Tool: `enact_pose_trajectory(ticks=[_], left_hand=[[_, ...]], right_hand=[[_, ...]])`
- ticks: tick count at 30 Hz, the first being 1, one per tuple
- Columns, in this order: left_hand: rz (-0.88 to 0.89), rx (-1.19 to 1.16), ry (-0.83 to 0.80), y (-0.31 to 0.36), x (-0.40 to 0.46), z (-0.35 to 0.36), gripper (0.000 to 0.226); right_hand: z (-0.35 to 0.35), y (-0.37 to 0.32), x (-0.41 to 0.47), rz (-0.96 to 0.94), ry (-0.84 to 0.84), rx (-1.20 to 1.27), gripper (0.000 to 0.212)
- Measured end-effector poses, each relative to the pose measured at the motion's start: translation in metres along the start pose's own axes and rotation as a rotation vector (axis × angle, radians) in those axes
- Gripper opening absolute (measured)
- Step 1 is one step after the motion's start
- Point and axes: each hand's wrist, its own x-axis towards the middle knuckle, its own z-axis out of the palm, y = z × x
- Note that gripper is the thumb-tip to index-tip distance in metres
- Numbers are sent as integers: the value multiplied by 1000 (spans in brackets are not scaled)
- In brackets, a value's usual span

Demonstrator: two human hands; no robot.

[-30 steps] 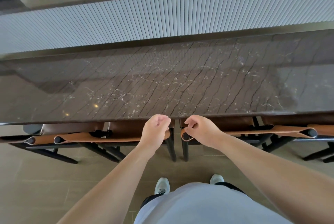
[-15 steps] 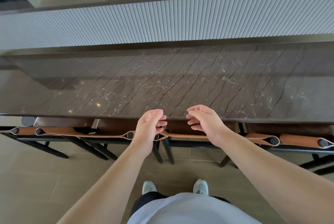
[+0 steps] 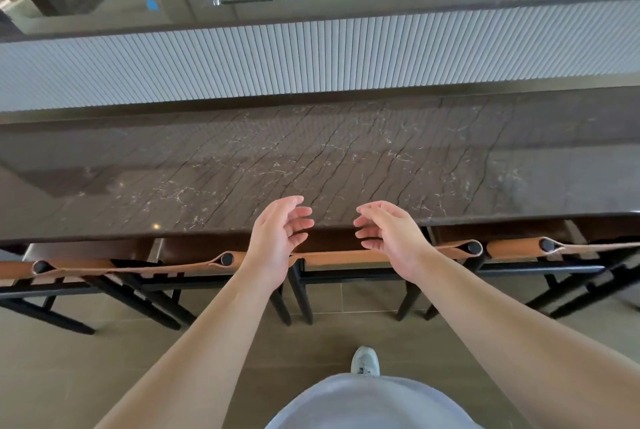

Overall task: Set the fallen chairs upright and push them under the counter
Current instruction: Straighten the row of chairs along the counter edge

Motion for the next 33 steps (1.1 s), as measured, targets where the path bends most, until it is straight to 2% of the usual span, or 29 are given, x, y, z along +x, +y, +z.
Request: enact_pose_trajectory(ticks=[8,12,16,21,27,33], left_hand=[[1,-69,-72,0,-34,-5,38],[-7,-77,-98,-13,-49,-2,27],[-30,-85,-99,-19,-60,7,40],[-14,-70,-128,-26,-68,27,28],[-4,-52,-124,-32,-56,81,24],[-65,-39,-96,-50,-37,196,33]], right_hand=[[5,0,-49,-20,49,3,17],[-4,12,-73,-22,56,-19,15],[-22,21,-85,-14,79,-55,16],[-50,5,-85,-57,61,-54,18],[-115,-21,-64,-94,31,-146,16],[-220,-28,-33,-45,13,-126,14]])
